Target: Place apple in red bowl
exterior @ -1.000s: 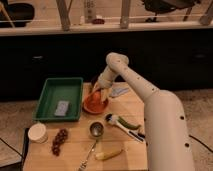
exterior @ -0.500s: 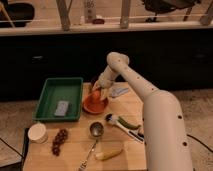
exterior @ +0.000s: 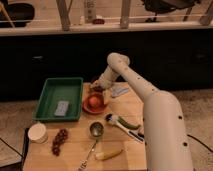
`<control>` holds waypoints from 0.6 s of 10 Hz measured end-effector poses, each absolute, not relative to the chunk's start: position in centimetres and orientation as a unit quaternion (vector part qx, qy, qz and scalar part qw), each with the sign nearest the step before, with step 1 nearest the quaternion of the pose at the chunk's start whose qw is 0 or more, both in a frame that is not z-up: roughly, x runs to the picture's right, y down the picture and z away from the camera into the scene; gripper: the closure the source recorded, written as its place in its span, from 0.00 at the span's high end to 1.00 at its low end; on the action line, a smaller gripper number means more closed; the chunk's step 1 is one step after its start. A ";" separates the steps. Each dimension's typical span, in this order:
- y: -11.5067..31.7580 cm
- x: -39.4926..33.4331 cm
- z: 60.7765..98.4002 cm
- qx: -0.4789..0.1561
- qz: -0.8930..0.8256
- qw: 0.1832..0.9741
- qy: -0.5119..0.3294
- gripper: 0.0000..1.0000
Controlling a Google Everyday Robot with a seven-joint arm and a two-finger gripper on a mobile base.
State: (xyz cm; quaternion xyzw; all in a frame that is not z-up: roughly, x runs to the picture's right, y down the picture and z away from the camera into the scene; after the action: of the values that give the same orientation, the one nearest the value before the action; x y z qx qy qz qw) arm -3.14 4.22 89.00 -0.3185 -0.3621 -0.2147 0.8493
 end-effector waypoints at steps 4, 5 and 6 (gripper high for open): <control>4.4 -2.8 89.0 -0.325 -0.219 0.846 -0.363 0.80; 4.4 -2.8 89.0 -0.325 -0.220 0.845 -0.363 0.80; 4.4 -2.8 89.0 -0.326 -0.221 0.845 -0.362 0.80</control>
State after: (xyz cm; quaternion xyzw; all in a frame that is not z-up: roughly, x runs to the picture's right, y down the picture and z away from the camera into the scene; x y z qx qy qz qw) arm -2.83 4.43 88.98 -0.3264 -0.3624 -0.2210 0.8446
